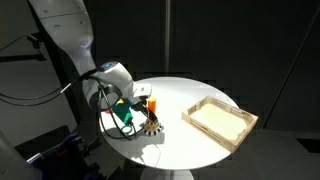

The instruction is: Move the orange stand to the right then put the black and white and yellow rings on the table

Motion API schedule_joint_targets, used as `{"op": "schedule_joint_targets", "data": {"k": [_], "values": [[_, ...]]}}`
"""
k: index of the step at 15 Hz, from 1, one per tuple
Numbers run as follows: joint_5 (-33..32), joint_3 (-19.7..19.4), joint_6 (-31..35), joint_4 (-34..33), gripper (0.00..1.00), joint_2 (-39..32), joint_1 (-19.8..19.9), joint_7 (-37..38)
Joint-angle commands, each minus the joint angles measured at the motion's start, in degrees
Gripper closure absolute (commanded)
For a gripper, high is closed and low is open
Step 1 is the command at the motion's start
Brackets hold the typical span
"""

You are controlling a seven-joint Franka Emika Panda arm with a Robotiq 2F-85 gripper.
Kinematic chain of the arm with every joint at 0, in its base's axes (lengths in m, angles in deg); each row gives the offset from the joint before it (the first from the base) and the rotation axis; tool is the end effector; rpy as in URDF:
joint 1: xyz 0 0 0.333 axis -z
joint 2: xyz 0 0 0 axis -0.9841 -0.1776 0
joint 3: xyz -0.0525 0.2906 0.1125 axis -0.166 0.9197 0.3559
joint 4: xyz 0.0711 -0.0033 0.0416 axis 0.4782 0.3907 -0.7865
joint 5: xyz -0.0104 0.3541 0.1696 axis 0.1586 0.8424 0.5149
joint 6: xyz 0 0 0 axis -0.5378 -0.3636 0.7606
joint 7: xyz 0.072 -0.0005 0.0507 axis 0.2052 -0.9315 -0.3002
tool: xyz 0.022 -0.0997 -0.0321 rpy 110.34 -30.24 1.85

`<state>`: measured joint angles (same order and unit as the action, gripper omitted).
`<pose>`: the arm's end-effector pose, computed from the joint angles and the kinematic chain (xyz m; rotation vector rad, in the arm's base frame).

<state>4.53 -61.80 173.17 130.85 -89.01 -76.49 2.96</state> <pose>0.4419 -0.0635 0.1765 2.9948 -0.1403 0.6905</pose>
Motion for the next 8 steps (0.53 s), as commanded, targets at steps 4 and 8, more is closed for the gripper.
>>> {"op": "schedule_joint_targets", "data": {"k": [4, 8], "values": [[-0.7, 0.94, -0.1, -0.95, 0.0, -1.08, 1.54, 1.05], [-0.56, 0.79, -0.14, -1.25, 0.0, -1.82, 1.49, 0.94]]}}
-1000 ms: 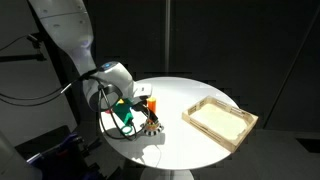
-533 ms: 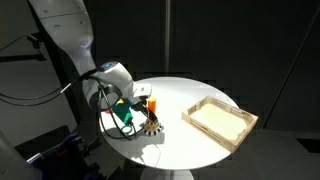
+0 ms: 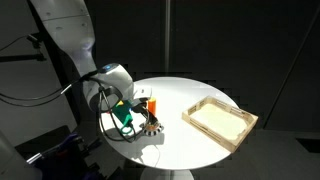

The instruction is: Move the orange stand to the right then put the black and white and yellow rings on the table

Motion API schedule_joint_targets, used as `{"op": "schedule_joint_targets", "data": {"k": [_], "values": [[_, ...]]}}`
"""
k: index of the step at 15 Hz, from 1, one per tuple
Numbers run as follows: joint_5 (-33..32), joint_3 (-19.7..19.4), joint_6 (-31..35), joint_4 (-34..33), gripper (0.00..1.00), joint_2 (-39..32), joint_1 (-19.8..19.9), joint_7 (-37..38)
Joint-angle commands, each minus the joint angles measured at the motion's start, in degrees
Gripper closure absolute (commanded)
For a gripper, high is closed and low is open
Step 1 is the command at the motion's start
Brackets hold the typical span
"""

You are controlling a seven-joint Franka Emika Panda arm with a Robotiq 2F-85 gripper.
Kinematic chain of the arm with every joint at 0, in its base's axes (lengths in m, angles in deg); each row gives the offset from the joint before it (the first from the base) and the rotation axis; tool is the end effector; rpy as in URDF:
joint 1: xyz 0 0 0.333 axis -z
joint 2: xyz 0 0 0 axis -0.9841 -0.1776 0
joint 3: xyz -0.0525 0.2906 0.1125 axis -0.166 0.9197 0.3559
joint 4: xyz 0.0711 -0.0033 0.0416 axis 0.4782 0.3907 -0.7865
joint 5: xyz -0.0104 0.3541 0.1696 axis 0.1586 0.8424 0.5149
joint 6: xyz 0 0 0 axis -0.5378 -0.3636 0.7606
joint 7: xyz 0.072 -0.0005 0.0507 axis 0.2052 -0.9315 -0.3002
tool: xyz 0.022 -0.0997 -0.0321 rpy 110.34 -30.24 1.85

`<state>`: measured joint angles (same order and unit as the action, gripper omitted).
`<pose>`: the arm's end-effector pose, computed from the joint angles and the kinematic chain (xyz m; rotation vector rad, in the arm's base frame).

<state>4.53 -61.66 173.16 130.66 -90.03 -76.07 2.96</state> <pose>0.4401 -0.0655 0.1694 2.9992 -0.1475 0.6682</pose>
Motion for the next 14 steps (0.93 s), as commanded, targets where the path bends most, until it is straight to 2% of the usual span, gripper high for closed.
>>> {"op": "schedule_joint_targets", "data": {"k": [1, 2, 3, 4, 8, 14], "values": [[-0.56, 0.65, -0.13, -1.16, 0.0, -0.98, 1.09, 0.93], [-0.47, 0.5, -0.13, -1.3, 0.0, -1.15, 0.94, 0.81], [-0.45, 0.48, -0.13, -1.39, 0.25, -1.24, 0.91, 0.79], [-0.37, 0.4, -0.13, -1.47, 0.27, -1.3, 0.8, 0.75], [-0.12, 0.11, -0.13, -1.34, 0.59, -0.4, 0.32, 0.54], [-0.35, 0.75, -0.16, -0.36, 0.6, 1.52, 0.48, 0.84]]}}
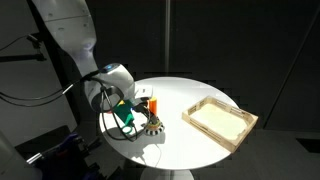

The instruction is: Move the orange stand to the right then put the black and white and yellow rings on the table

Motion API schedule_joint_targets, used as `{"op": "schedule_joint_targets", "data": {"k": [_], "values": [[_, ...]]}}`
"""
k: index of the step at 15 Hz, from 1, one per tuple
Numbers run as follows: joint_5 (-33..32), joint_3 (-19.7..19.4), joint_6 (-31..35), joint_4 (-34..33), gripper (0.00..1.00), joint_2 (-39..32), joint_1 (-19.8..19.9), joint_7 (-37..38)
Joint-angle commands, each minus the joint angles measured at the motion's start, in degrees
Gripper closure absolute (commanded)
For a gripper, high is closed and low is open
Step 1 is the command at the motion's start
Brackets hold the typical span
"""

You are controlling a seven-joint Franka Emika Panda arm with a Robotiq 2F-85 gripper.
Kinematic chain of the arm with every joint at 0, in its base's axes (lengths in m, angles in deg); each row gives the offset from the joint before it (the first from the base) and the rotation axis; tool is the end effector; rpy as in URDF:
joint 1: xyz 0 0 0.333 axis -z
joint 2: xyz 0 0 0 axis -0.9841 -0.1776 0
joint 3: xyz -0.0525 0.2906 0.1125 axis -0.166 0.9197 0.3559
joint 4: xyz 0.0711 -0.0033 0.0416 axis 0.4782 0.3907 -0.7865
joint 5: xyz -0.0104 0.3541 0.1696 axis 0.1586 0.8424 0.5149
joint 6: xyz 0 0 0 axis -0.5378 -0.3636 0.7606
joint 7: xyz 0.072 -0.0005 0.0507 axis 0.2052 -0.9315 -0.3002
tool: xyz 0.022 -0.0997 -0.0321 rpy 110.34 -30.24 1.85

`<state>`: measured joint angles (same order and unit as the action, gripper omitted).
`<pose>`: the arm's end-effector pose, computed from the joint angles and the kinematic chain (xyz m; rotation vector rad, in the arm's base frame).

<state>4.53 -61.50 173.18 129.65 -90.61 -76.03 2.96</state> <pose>0.4461 -0.0653 0.1694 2.9969 -0.1441 0.6800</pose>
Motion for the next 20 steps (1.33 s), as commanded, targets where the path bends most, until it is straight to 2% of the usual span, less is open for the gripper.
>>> {"op": "schedule_joint_targets", "data": {"k": [1, 4, 13, 15, 16, 18, 20], "values": [[-0.4, 0.82, -0.17, 0.87, 0.6, 2.38, 0.54, 0.99], [-0.92, 1.85, -0.09, 1.44, 0.6, 2.71, 1.41, 1.6], [-0.2, 0.79, -0.17, 1.51, 0.6, 2.36, 0.31, 0.88], [-0.02, 0.3, -0.15, 1.34, 0.09, 2.36, -0.11, 0.45], [-0.01, 0.16, -0.15, 1.2, 0.09, 2.28, -0.17, 0.35], [0.06, -0.16, -0.15, 0.9, 0.01, 2.14, -0.36, 0.14], [0.21, -0.62, -0.14, 0.55, 0.0, 1.89, -0.69, -0.16]]}}
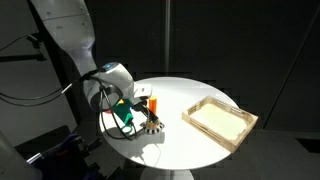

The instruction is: Move the orange stand to the right then put the black and white and yellow rings on the table

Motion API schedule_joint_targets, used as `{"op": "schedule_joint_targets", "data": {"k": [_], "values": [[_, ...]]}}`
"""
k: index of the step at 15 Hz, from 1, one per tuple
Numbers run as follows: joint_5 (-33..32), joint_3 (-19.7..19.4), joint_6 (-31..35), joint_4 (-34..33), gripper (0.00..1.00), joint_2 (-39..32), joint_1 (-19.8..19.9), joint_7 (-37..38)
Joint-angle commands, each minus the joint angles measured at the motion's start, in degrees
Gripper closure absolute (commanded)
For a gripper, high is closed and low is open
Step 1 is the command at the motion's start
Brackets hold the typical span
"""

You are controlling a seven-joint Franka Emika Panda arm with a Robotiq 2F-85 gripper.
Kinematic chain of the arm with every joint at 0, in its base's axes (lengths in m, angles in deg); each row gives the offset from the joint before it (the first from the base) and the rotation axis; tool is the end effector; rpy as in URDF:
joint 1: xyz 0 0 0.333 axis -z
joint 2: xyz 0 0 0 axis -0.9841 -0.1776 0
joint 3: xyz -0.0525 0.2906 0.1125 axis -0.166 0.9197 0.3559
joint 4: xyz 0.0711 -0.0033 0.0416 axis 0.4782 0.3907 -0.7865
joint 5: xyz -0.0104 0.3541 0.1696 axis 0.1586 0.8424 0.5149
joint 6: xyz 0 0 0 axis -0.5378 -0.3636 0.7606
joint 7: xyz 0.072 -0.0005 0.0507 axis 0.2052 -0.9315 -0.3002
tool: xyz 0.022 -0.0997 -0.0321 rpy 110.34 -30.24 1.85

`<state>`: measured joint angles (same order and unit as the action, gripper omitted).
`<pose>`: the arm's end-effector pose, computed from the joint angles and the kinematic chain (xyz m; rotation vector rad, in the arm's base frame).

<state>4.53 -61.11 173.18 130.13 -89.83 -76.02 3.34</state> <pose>0.4452 -0.0619 0.1733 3.0004 -0.1465 0.6898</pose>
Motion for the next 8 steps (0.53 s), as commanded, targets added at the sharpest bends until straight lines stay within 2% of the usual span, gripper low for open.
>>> {"op": "schedule_joint_targets", "data": {"k": [1, 8], "values": [[0.32, -1.32, -0.14, -0.16, 0.0, 0.91, -0.87, -0.7], [0.71, -2.78, -0.13, -1.37, 0.0, -0.28, -1.87, -0.98]]}}
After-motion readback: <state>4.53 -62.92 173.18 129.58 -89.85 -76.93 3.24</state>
